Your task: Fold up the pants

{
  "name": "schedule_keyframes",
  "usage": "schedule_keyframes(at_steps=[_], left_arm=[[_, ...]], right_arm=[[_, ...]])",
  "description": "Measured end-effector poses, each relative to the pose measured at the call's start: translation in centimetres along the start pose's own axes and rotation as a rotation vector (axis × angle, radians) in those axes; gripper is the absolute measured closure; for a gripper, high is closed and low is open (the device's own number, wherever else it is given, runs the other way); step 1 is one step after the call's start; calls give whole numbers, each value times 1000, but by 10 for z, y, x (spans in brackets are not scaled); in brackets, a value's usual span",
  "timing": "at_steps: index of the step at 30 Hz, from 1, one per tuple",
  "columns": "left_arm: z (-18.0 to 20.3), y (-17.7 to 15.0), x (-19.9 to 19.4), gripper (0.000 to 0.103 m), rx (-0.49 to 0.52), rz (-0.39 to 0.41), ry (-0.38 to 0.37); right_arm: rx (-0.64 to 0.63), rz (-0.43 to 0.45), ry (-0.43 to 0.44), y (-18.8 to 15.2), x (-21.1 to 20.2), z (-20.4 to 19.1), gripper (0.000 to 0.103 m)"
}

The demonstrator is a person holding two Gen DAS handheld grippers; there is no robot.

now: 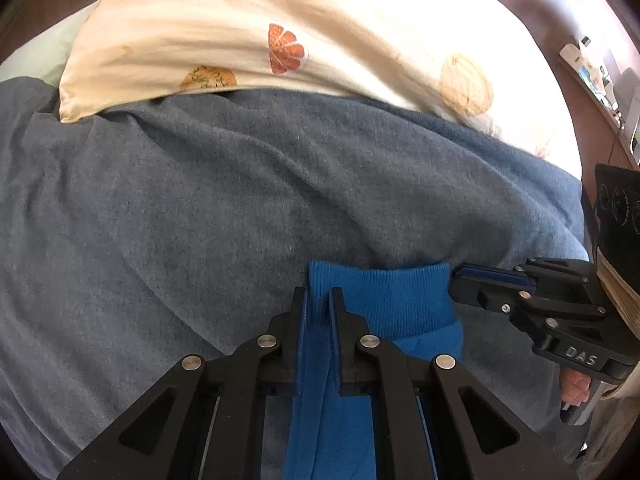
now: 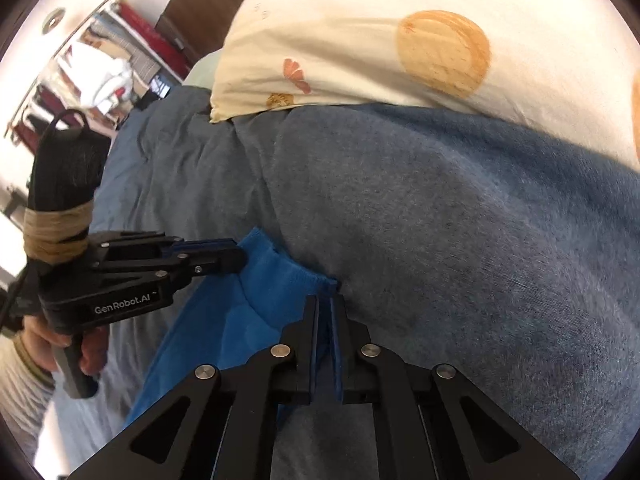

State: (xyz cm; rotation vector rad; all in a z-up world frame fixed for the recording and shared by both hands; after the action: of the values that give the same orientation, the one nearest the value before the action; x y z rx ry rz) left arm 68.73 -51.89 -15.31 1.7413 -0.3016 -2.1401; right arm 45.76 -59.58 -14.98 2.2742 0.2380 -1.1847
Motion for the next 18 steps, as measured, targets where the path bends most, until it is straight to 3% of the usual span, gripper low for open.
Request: schedule_keyframes(at_steps=[1,2,4,8,13,18], left_arm=[[-1,2,-2,91,-1,5,-2],[-4,3,-5,91,-2,10,-7],[-6,6,-13,88,-7,33,-14],[-10,8,-18,80,-9,27,-39],[-20,0,-2,80,-46,-33,-95],[-27,1,11,80,-75,-30,-146]], right_arm=[[5,10,9,1,-2,1,89],[5,24,23,2,-5,0,78],[1,41,37,2,-7,-3,68],[14,25,54,6,0,-5,68],[29,1,21,5,14,-4,68],[1,-12,-28,3,23,-2,70]])
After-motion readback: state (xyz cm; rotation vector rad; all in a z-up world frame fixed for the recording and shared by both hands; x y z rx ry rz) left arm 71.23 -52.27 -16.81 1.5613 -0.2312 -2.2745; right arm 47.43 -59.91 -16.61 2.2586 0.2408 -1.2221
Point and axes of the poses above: each gripper's, at about its wrist camera, not at the fingertips, and x roughly the way its jaws point, z to its right, y to its top, the point moved 1 cm from there along x, roughly the way its jaws point, and after that the axes turned 6 degrees about x, right-handed, at the moved point
